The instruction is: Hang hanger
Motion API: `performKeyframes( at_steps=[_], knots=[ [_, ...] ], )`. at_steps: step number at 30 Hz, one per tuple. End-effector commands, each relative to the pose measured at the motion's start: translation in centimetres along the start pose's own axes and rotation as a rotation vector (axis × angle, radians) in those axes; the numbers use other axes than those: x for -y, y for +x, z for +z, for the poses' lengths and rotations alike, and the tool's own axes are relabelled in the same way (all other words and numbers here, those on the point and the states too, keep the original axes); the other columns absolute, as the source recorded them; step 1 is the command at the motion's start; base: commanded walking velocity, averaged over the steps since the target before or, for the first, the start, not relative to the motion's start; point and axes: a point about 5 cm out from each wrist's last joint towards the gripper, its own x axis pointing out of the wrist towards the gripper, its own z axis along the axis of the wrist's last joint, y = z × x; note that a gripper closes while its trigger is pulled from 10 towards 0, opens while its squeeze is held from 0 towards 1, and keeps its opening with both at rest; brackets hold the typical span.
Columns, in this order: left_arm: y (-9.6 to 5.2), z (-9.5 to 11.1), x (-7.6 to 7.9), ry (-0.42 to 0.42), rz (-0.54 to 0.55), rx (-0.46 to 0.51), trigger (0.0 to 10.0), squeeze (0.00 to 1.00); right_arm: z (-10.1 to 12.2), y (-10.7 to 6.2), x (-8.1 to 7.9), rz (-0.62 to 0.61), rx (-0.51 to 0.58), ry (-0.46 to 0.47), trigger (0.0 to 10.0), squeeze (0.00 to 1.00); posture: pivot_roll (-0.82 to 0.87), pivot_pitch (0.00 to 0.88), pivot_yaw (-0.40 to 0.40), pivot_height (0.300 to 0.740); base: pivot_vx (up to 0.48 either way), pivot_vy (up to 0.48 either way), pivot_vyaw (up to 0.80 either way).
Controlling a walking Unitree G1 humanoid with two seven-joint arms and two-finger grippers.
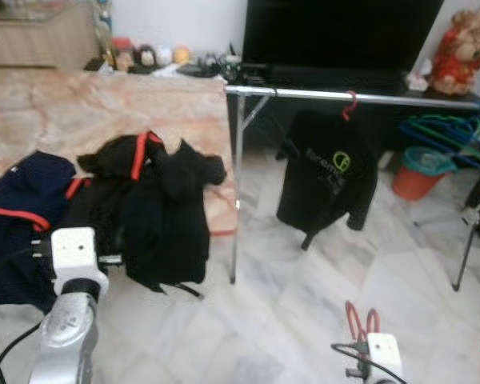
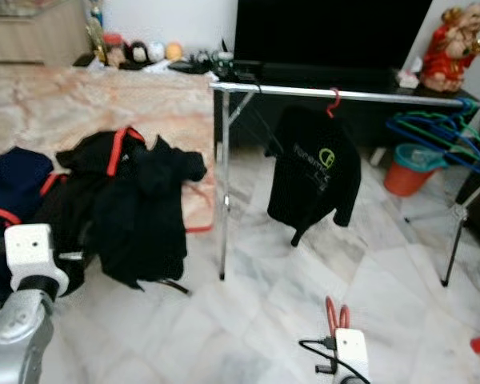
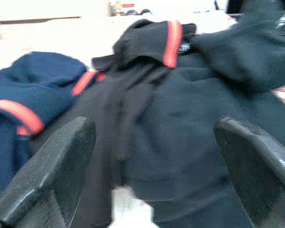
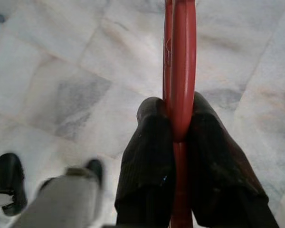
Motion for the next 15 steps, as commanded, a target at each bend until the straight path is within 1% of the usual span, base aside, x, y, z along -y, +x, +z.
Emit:
performKeyframes(
  at_steps=[1,15],
  knots=[
    [0.13,0.41,0.83,-0.008,-0.026,0.015,10.0,0.0,0.21,-0.03,0.79,-0.017,0.009,-0.006,10.0,0.0,0.11,0.0,-0.077,0.74,0.0,-0.352,0.0],
    [0.01,0.38,1.32,-0.013,-0.044,0.02,10.0,0.0,0.13,-0.05,0.85,-0.009,0.005,-0.019,10.0,0.0,0.11,0.0,-0.081,0.74,0.0,-0.352,0.0]
  ],
)
